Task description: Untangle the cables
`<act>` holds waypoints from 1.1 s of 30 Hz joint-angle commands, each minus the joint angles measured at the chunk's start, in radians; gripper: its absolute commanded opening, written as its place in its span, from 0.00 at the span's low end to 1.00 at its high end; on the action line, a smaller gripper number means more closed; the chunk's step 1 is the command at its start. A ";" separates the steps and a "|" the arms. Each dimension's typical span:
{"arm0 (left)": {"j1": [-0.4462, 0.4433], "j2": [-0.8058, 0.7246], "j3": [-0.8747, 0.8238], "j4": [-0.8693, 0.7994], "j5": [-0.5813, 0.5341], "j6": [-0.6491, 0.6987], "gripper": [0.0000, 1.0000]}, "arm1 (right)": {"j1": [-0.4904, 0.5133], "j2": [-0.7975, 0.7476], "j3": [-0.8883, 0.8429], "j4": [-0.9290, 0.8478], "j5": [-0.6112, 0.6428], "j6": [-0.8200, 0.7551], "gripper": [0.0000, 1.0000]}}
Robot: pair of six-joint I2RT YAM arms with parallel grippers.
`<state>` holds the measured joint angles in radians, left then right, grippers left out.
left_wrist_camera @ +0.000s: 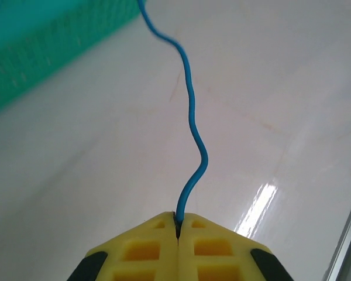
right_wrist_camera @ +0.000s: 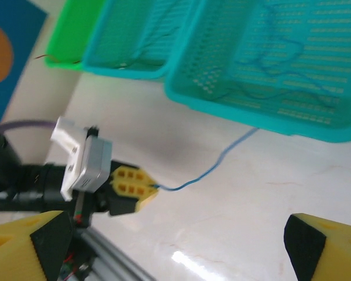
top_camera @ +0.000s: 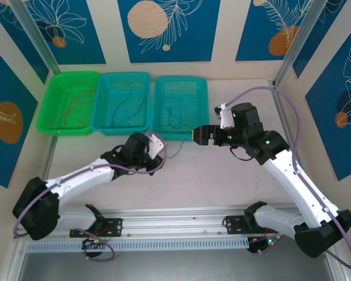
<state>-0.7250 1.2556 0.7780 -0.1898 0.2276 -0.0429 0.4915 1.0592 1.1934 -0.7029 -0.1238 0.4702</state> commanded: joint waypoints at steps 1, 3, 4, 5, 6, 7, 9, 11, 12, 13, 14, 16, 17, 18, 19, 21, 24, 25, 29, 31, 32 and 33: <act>0.023 0.016 0.108 0.002 -0.019 0.055 0.00 | 0.018 -0.006 0.070 -0.014 -0.156 -0.033 0.95; 0.049 0.072 0.182 0.031 -0.016 0.059 0.00 | 0.027 -0.006 0.095 -0.009 -0.156 -0.028 0.95; 0.062 0.114 0.232 0.039 -0.019 0.067 0.00 | 0.031 -0.006 0.107 -0.012 -0.131 -0.023 0.94; 0.074 0.154 0.276 0.050 -0.022 0.074 0.00 | 0.034 -0.009 0.119 -0.011 -0.085 -0.013 0.94; 0.087 0.208 0.331 0.057 -0.028 0.080 0.00 | 0.038 -0.018 0.124 -0.001 -0.009 0.004 0.94; 0.102 0.266 0.387 0.067 -0.031 0.080 0.00 | 0.037 -0.029 0.120 0.021 0.071 0.017 0.94; 0.129 0.377 0.487 0.095 -0.034 0.072 0.00 | 0.034 -0.047 0.102 0.070 0.189 0.038 0.95; 0.150 0.483 0.594 0.108 -0.034 0.060 0.00 | 0.026 -0.054 0.095 0.110 0.249 0.055 0.95; 0.161 0.539 0.646 0.111 -0.046 0.056 0.00 | 0.024 -0.052 0.097 0.118 0.263 0.064 0.95; 0.168 0.593 0.701 0.113 -0.063 0.057 0.00 | 0.023 -0.047 0.100 0.123 0.269 0.071 0.95; 0.174 0.638 0.750 0.108 -0.072 0.057 0.00 | 0.021 -0.044 0.103 0.122 0.271 0.074 0.95; 0.187 0.737 0.854 0.099 -0.077 0.046 0.00 | 0.019 -0.038 0.106 0.108 0.270 0.082 0.95; 0.193 0.775 0.900 0.091 -0.075 0.042 0.00 | 0.019 -0.037 0.106 0.101 0.271 0.083 0.95; 0.197 0.822 0.949 0.072 -0.069 0.037 0.00 | 0.019 -0.039 0.105 0.090 0.275 0.088 0.95; 0.199 0.860 0.998 0.052 -0.067 0.033 0.00 | 0.018 -0.043 0.105 0.078 0.281 0.092 0.95; 0.199 0.901 1.047 0.039 -0.072 0.028 0.01 | 0.016 -0.055 0.100 0.060 0.295 0.097 0.95; 0.199 0.886 1.055 0.049 -0.070 0.024 0.39 | 0.010 -0.086 0.074 0.052 0.315 0.100 0.95; 0.199 0.867 1.051 0.046 -0.065 0.026 0.47 | 0.005 -0.093 0.061 0.052 0.321 0.100 0.95; 0.200 0.730 0.939 0.092 -0.035 0.019 0.61 | -0.027 -0.108 0.024 0.041 0.336 0.112 0.95; 0.201 0.620 0.822 0.139 0.001 -0.003 0.63 | -0.049 -0.108 0.005 0.040 0.348 0.116 0.95; 0.199 0.563 0.760 0.176 0.014 -0.021 0.63 | -0.059 -0.109 -0.005 0.042 0.354 0.117 0.95; 0.200 0.499 0.684 0.211 0.024 -0.040 0.65 | -0.074 -0.107 -0.018 0.048 0.362 0.117 0.95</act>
<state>-0.5304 1.9186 1.5620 -0.0834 0.1917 -0.0380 0.4427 0.9569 1.2053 -0.6449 0.1963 0.5694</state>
